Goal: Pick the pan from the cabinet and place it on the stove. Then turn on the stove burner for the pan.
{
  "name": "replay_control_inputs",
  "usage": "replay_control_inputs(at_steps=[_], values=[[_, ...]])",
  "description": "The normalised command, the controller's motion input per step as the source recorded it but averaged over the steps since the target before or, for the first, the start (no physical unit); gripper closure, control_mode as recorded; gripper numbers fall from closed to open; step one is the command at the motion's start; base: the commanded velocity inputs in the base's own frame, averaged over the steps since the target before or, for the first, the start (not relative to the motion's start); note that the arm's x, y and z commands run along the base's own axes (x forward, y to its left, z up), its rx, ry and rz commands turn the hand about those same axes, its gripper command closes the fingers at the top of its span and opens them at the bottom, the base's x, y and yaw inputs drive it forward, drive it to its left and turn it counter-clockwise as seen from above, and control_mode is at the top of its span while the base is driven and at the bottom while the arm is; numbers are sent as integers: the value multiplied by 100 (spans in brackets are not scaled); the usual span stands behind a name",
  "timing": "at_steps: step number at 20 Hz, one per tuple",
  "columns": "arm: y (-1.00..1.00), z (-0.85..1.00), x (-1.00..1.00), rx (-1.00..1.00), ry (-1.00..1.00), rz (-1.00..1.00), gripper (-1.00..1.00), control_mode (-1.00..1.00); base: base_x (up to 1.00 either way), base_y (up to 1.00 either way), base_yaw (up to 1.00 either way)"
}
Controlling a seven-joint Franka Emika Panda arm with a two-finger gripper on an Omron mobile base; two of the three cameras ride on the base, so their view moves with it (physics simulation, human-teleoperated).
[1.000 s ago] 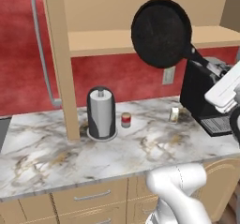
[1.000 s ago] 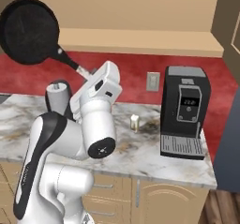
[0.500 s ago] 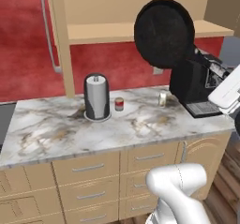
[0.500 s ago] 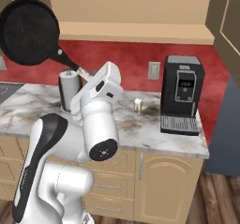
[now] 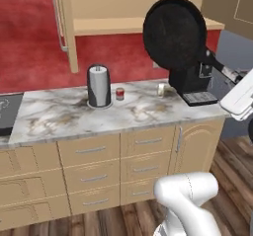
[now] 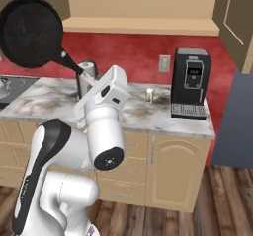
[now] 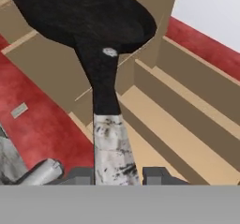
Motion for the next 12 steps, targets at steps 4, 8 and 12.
replay_control_inputs(at_steps=[4,8,12], values=[[0,0,0,0,0,0,100,100,-57,39,5],[0,0,0,0,0,0,100,100,-58,53,9],[0,0,0,0,0,0,100,100,-53,63,11]])
